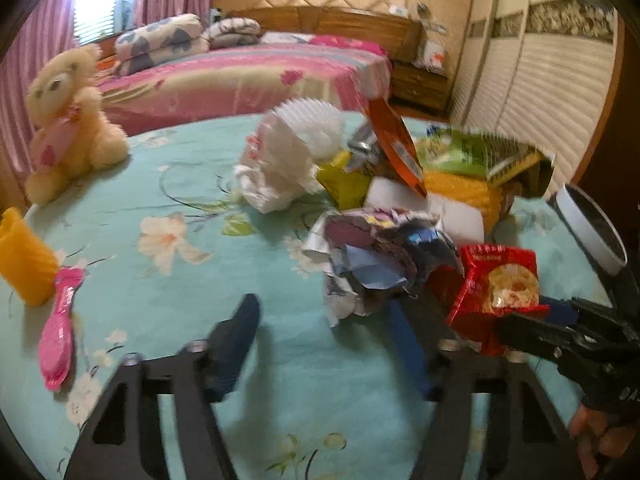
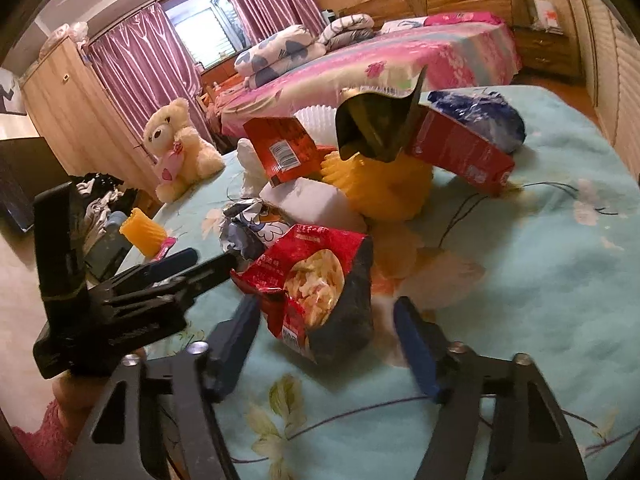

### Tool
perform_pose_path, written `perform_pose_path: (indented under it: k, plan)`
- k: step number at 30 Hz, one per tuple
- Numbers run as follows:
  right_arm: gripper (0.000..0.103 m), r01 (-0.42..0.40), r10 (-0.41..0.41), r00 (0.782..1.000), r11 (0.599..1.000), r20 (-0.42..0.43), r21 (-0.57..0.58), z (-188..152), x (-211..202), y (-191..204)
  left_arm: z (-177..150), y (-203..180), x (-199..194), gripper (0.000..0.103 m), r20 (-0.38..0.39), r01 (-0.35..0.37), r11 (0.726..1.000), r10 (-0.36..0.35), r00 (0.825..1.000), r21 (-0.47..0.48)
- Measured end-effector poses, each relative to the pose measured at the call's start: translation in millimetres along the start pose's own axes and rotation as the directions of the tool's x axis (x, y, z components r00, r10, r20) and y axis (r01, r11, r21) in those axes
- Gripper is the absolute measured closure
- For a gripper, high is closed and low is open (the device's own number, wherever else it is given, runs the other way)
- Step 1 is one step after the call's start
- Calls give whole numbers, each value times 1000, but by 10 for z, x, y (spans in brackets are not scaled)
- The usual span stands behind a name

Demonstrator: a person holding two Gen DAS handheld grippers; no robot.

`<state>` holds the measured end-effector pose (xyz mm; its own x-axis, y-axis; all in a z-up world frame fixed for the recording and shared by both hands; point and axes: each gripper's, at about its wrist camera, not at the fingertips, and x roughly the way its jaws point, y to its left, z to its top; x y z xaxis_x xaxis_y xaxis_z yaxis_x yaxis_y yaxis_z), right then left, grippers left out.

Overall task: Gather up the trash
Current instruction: 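Grasp the crumpled foil wrapper with the left tool while the right tool grasps the red chip bag, then carry both items over the trash bin and open both tools to drop them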

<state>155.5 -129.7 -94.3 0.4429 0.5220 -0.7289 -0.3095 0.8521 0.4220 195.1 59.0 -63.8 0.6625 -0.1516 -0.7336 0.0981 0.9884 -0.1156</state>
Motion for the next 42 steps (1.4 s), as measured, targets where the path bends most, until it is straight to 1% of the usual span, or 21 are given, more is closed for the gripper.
perform_pose_path:
  k: [2, 3, 4, 8, 14, 19, 22, 26, 29, 34, 42]
  plan:
    - [65, -4, 4, 1000, 1000, -12, 8, -18, 11, -25, -1, -11, 80, 87, -38, 21, 1000, -21, 999, 12]
    - [68, -4, 4, 1000, 1000, -12, 6, -23, 4, -25, -1, -6, 87, 93, -40, 25, 1000, -24, 999, 14]
    - [74, -5, 5, 1000, 1000, -9, -1, -22, 15, -27, -3, -2, 76, 96, -36, 26, 1000, -25, 999, 16]
    - [82, -10, 10, 1000, 1000, 4, -7, -37, -46, -29, -34, -29, -61, 99, 9, 17, 999, -18, 1000, 45]
    - [84, -7, 6, 999, 1000, 35, 26, -85, -243, -121, -217, -128, -282, 100, 32, 42, 998, -43, 999, 35]
    - [84, 11, -14, 998, 999, 58, 51, -128, -440, -219, -335, -297, -444, 100, 37, 87, 996, -88, 995, 36]
    - [84, 26, -31, 997, 997, 76, 74, -162, -573, -334, -300, -421, -492, 100, 33, 105, 993, -107, 994, 53]
    - [84, 47, -59, 992, 993, 112, 106, -216, -780, -505, -270, -638, -564, 102, 24, 159, 984, -161, 987, 78]
    - [84, 58, -75, 988, 990, 133, 128, -246, -923, -617, -217, -806, -566, 102, 22, 175, 979, -178, 984, 108]
    - [84, 96, -124, 978, 981, 166, 167, -292, -1169, -844, -152, -1120, -518, 103, 10, 206, 967, -209, 978, 151]
    - [84, 152, -198, 960, 962, 199, 225, -345, -1526, -1193, -63, -1566, -342, 103, -16, 236, 949, -238, 971, 210]
